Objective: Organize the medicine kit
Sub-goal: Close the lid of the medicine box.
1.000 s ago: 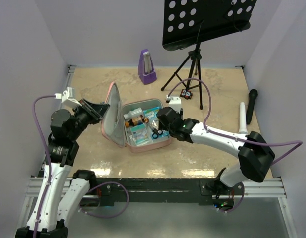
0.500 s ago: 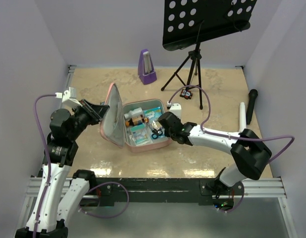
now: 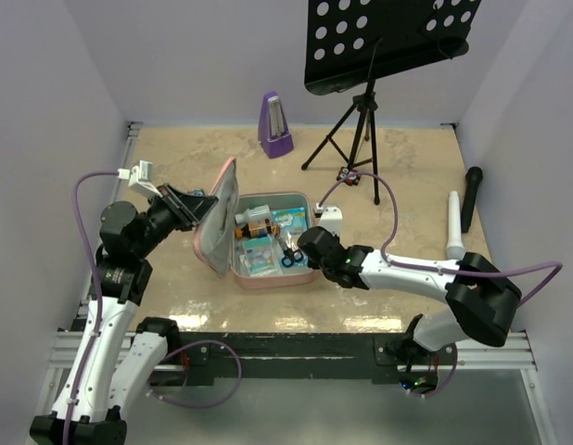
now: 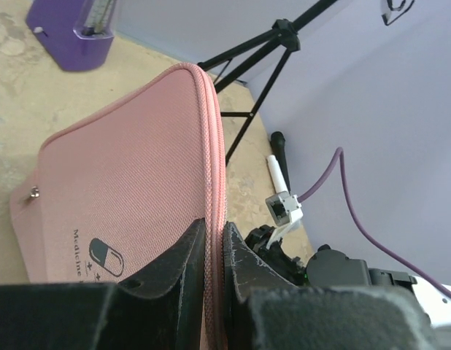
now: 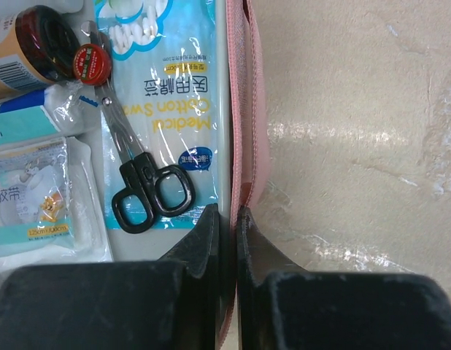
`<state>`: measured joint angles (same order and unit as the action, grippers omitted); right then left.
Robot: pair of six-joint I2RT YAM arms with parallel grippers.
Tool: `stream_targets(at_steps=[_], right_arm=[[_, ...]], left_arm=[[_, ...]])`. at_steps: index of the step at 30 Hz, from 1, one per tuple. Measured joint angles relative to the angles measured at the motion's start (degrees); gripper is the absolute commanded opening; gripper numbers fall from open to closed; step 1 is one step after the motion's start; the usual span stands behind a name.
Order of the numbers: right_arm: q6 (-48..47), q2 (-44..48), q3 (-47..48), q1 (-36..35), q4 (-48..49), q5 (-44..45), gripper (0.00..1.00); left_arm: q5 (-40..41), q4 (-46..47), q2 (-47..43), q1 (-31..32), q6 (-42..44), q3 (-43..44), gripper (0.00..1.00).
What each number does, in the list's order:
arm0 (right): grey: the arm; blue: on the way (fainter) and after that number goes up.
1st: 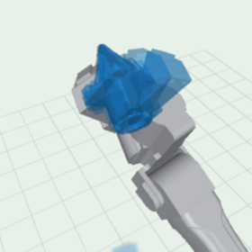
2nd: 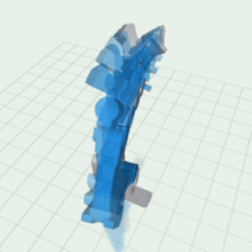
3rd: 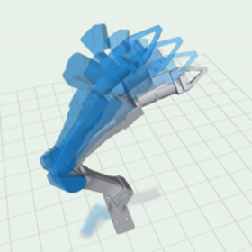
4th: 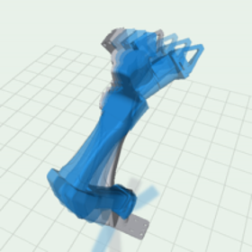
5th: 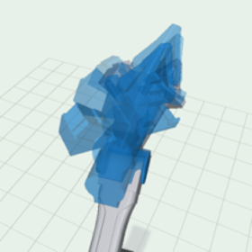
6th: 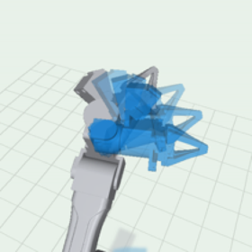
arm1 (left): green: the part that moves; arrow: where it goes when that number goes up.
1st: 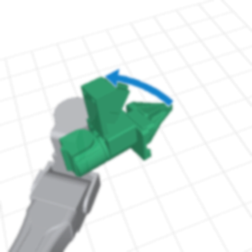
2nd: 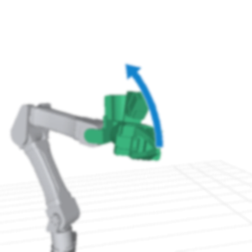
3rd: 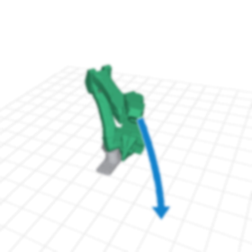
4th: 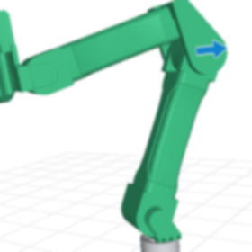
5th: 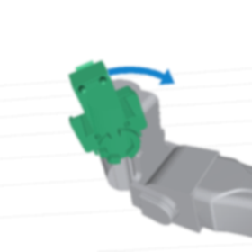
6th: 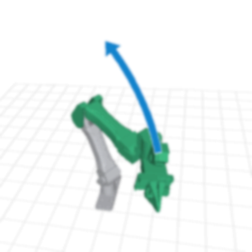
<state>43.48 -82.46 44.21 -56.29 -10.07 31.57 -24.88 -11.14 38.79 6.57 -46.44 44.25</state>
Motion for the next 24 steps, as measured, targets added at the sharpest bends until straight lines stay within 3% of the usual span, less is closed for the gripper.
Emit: stream_targets(at_steps=[1, 4, 7, 13, 18, 19, 24], right_arm=[[0.35, 0.17, -0.33, -0.09, 0.33, 0.07, 0.12], [1.14, 0.7, -0.63, -0.35, 0.35, -0.26, 0.36], [3.06, 3.23, -1.33, -1.38, -0.46, -3.15, 0.46], [4.35, 10.58, -0.5, -3.21, -5.46, -6.45, 0.51], [4.46, 13.88, 2.32, -3.21, -9.01, -6.34, 0.53], [4.46, 14.1, 2.78, -3.21, -9.49, -6.03, 0.53], [4.28, 14.93, 5.97, -3.21, -13.25, -3.85, 0.54]], left_arm=[[-0.68, 1.09, -0.02, 0.0, -0.7, -0.68, 0.0], [-2.82, 4.48, 0.17, 0.0, -2.69, -2.69, 0.14], [-4.7, 7.76, 1.14, 0.0, -4.17, -4.22, 0.32], [-8.9, 13.7, 2.95, 0.31, -6.93, -6.86, 0.54], [-12.74, 16.7, 5.03, 1.81, -8.5, -7.74, 0.83], [-13.4, 16.9, 5.4, 2.4, -8.5, -7.76, 1.0], [-14.32, 16.0, 5.46, 3.98, -7.5, -7.58, 1.0]])
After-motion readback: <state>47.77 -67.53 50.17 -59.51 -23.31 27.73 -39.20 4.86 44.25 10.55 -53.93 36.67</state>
